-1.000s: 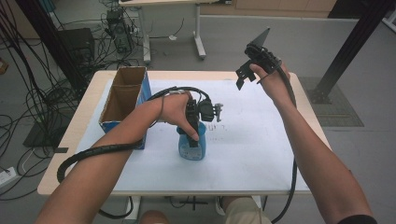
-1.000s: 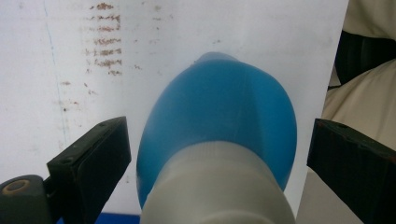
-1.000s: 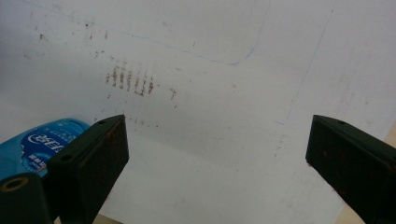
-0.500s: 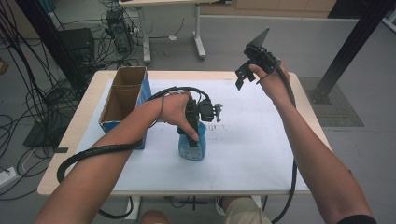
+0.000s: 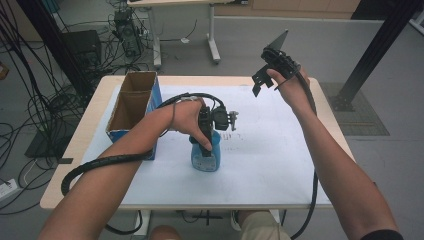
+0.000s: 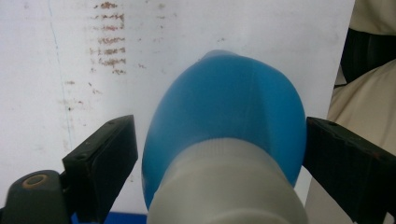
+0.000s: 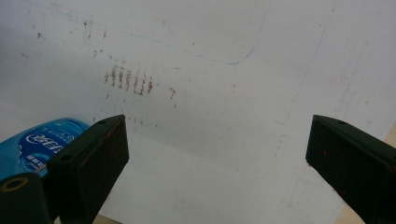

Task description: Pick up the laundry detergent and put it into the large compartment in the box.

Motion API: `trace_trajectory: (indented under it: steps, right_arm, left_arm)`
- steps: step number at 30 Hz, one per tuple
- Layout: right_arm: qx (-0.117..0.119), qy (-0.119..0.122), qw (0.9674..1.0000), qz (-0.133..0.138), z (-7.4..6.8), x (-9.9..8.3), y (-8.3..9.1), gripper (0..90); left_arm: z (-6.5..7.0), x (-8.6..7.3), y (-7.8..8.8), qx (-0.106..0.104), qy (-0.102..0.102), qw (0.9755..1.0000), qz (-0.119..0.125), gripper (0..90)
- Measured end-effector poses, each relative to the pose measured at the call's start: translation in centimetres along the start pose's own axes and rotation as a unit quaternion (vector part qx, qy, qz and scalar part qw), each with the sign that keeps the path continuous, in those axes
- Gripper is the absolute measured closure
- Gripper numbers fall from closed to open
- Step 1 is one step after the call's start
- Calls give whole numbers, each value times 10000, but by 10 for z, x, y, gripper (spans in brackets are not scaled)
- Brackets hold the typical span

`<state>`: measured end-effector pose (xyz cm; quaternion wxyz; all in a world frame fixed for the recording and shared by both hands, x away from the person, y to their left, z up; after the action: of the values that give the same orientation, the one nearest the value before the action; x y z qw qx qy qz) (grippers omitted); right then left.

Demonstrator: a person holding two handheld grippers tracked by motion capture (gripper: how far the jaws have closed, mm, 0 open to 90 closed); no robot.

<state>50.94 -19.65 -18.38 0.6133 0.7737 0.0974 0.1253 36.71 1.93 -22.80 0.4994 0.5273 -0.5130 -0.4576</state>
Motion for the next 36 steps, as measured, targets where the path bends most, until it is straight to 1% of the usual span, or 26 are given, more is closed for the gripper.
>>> trace_trajectory:
  steps: [7,13,15,23,29,36]
  right_arm:
    - [4,-1,10000,-3,0,0,-1,59]
    - [3,-16,10000,-7,1,0,-1,59]
    - [4,-8,10000,4,2,-1,-1,59]
    - [14,-28,10000,2,3,-1,-1,59]
    - [22,-36,10000,8,3,-1,-1,59]
    - [21,-52,10000,8,5,-1,-2,59]
  left_arm:
    - [0,0,1,27,-44,10000,36,180]
    - [1,1,0,36,-98,9999,-12,227]
    - [1,1,-1,40,-111,9999,-14,255]
    - [2,3,-1,99,-187,9998,-59,300]
    - [1,3,0,89,-201,9997,-70,337]
    - [-1,4,-1,53,-245,9996,-89,345]
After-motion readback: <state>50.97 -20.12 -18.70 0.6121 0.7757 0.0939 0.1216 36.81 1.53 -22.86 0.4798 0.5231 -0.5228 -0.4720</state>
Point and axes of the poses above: each handheld gripper's, and its own axes: y roughly backward along the jaws, x roughly out of its top, z roughly to its right, the point moved 7 cm from there along -y, roughly forward along the jaws, and after that the axes turned 5 degrees about x, right-handed, at the moved point
